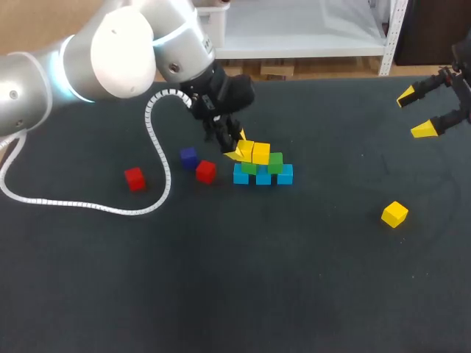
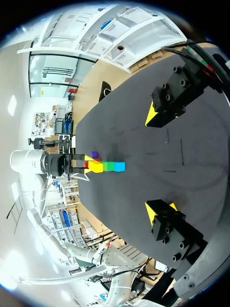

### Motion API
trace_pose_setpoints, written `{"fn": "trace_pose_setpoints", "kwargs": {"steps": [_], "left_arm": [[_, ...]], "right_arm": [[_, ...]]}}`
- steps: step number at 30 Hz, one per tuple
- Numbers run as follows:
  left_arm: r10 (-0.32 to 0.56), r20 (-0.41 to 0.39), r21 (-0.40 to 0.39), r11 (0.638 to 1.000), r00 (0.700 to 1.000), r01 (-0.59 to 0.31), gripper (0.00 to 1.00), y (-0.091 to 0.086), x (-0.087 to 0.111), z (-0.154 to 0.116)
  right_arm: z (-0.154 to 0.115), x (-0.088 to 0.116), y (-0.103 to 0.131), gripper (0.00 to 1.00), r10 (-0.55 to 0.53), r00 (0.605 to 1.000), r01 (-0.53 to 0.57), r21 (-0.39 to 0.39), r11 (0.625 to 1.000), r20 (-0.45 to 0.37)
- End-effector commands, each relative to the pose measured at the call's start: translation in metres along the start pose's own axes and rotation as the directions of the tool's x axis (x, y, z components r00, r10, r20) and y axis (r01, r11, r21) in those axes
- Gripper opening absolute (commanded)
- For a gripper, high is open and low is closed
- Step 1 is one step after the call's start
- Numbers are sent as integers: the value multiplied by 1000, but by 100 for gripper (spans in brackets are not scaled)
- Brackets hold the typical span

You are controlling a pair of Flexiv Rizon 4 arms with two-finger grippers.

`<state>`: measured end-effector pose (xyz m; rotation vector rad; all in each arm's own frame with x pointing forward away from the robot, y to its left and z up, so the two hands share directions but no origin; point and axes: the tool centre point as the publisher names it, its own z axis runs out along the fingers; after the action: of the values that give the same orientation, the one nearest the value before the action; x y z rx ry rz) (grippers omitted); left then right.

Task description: Place the blue cubes, place green cubes on the blue cubes, place the yellow cubes on the green cubes, then place the red cubes on the yellow cubes, and place purple cube on the red cubes.

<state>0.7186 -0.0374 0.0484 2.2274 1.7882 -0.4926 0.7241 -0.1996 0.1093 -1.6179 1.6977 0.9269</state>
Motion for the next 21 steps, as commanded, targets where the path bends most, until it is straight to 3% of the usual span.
{"fn": "trace_pose_setpoints", "kwargs": {"steps": [1, 7, 10, 13, 14, 21], "left_arm": [[2, -4, 7, 1000, 1000, -2, 21, 3, -1, 0], [1, -5, 10, 1000, 1000, -1, 49, 3, -1, 0], [1, -5, 10, 1000, 1000, -1, 87, 4, -1, 0], [1, -5, 10, 1000, 1000, -1, 91, 4, -1, 0], [0, -5, 10, 1000, 1000, 0, 100, 4, -1, 0], [7, -14, 13, 1000, 1000, -6, 100, -1, 6, -5]], "right_arm": [[0, 0, 0, 100, -1, 1000, 1, 0, 1000, 1], [0, 0, 0, 100, -1, 1000, 1, 0, 1000, 1], [0, 0, 0, 100, -1, 1000, 1, 0, 1000, 1], [0, 0, 0, 100, -1, 1000, 1, 0, 1000, 1], [0, 0, 0, 100, -1, 1000, 1, 0, 1000, 1], [0, 0, 0, 100, -1, 1000, 1, 0, 1000, 1]]}}
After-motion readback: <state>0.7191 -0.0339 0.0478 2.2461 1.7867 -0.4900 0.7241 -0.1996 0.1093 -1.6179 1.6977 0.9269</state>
